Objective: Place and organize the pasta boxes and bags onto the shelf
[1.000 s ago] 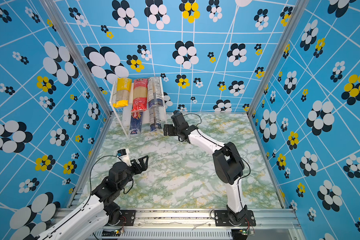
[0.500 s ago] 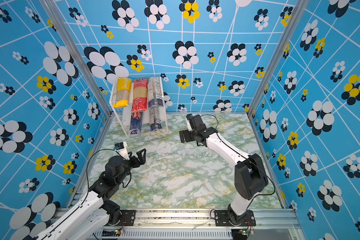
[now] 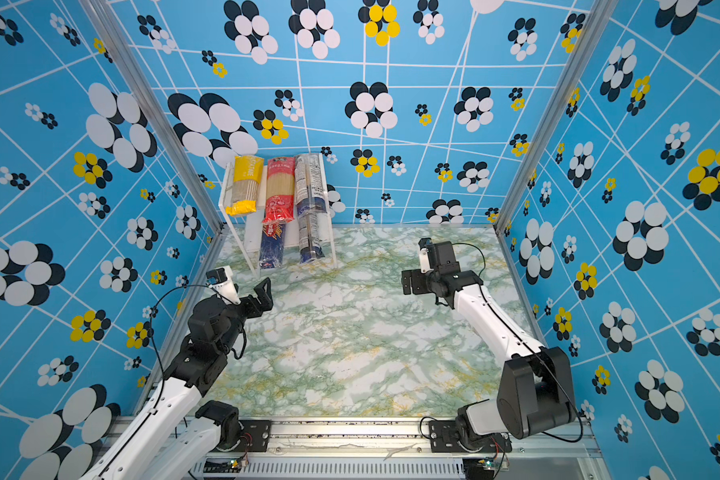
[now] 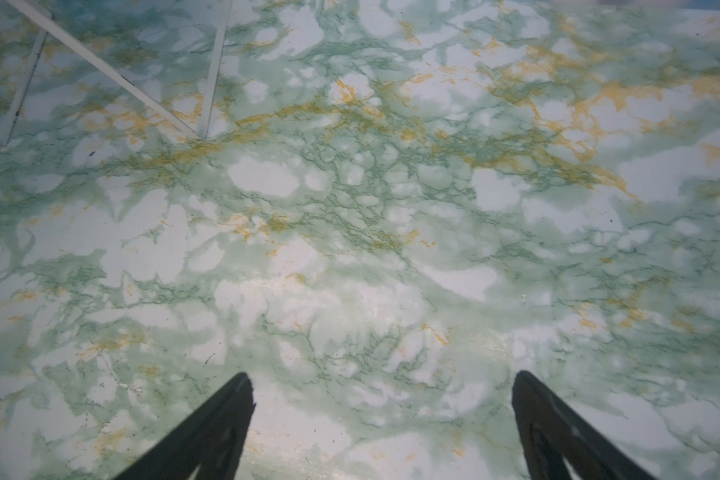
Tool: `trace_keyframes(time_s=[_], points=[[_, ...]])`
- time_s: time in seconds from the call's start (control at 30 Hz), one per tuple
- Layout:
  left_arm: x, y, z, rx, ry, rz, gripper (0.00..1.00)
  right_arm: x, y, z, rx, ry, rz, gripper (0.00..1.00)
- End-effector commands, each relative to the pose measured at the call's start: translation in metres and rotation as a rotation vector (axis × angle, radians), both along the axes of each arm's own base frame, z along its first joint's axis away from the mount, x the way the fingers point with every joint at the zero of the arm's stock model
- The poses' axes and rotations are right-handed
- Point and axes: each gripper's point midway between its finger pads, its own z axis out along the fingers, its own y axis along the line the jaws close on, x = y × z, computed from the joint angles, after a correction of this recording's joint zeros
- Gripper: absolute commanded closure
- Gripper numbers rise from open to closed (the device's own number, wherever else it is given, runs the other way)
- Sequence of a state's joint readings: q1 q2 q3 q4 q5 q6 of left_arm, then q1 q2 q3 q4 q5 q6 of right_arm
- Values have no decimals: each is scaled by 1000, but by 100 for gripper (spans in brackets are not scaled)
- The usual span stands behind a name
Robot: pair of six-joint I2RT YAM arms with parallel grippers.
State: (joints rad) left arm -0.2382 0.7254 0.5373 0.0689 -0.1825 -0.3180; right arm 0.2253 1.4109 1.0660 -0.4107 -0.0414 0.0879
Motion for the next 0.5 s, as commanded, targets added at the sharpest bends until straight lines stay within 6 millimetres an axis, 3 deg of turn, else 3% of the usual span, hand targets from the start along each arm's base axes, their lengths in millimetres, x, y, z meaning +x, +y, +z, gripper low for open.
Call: trace_keyframes(time_s=[0.0, 0.27, 0.47], points=[[7, 9, 21, 58, -52, 16, 1, -1, -20, 3, 23, -36, -28, 1], [23, 35, 21, 41, -92, 61, 1, -12, -90, -17, 8, -60, -203, 1], [37, 55, 6, -1, -91, 84, 1, -17, -118, -26, -15, -136, -284, 1]])
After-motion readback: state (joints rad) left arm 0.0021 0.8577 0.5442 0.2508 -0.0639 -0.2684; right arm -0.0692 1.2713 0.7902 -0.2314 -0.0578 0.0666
